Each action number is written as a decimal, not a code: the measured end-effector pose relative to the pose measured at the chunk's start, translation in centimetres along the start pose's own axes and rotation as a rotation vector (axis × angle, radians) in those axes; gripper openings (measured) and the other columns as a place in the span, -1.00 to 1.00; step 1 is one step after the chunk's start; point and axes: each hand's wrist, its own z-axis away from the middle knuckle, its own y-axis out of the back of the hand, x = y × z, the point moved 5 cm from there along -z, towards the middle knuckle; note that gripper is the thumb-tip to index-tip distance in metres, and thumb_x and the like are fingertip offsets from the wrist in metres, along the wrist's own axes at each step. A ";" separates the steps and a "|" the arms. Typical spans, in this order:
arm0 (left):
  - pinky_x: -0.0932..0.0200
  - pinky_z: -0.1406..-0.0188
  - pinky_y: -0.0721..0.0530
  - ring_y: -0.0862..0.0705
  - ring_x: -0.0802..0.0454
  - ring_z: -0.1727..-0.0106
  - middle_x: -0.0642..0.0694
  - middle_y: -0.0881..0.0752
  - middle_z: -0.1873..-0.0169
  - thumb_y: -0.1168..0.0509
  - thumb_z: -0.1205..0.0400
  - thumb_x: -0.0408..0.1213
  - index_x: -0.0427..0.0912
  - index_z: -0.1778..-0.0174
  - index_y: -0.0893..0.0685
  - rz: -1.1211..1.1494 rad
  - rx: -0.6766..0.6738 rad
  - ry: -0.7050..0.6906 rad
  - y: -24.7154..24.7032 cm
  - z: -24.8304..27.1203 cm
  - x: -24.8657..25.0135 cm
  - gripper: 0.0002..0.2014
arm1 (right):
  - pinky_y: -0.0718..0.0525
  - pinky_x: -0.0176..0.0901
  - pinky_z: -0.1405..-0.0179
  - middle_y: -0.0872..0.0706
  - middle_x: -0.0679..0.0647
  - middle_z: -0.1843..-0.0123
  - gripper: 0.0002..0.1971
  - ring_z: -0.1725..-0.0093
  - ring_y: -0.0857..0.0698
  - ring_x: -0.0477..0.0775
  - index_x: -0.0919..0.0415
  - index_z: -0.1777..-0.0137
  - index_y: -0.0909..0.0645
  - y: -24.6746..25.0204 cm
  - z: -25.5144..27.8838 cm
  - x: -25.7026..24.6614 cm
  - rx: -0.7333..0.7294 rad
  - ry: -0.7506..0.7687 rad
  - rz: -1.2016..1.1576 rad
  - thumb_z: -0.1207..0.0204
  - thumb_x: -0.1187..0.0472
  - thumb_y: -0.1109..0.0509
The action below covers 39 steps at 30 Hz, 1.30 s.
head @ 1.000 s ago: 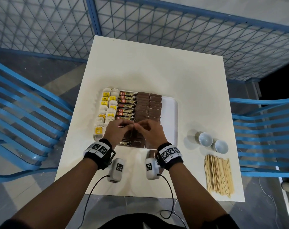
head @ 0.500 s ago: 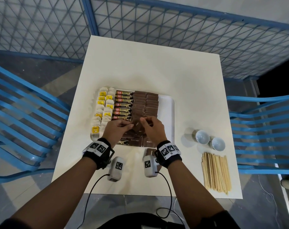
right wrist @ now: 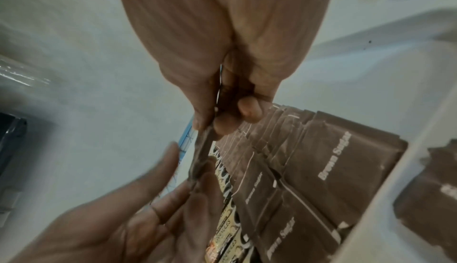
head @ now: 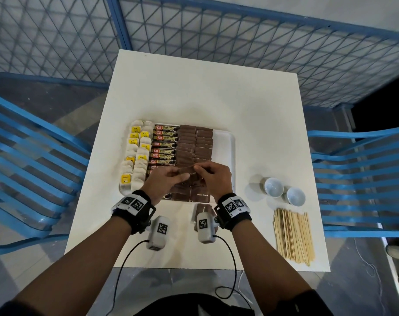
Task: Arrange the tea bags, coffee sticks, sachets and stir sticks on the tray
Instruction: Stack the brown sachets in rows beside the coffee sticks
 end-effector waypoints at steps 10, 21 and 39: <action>0.01 0.39 -0.79 -0.76 -0.16 0.38 -0.25 -0.82 0.31 -0.46 -0.68 -0.28 -0.21 -0.06 -0.76 -0.261 0.151 -0.094 0.4 -0.1 0.3 -0.89 | -0.79 -0.23 0.19 -0.86 -0.02 0.26 -0.90 0.33 -0.81 -0.07 0.11 0.12 -0.80 2.9 -0.6 0.8 0.038 -0.076 0.083 -0.43 0.21 -0.66; 0.10 0.38 -0.67 -0.71 0.07 0.45 -0.06 -0.84 0.34 -0.33 -0.77 -0.20 -0.12 -0.08 -0.73 -0.402 0.238 -0.073 0.7 0.5 -0.8 -0.89 | -0.45 -0.71 0.39 -0.80 -0.11 0.24 -0.88 0.26 -0.69 -0.27 0.11 0.07 -0.82 2.5 0.8 3.2 0.066 -0.152 0.288 -0.44 0.13 -0.64; 0.29 0.15 -0.66 -0.71 0.28 0.16 0.17 -0.77 0.16 -0.45 -0.67 -0.18 -0.02 -0.07 -0.82 -0.948 -0.136 -0.422 -3.5 2.7 -2.5 -0.89 | -0.50 -0.58 0.27 -0.76 -0.10 0.25 -0.97 0.27 -0.67 -0.24 0.08 0.10 -0.76 4.6 5.0 4.3 0.188 -0.118 0.227 -0.54 0.19 -0.49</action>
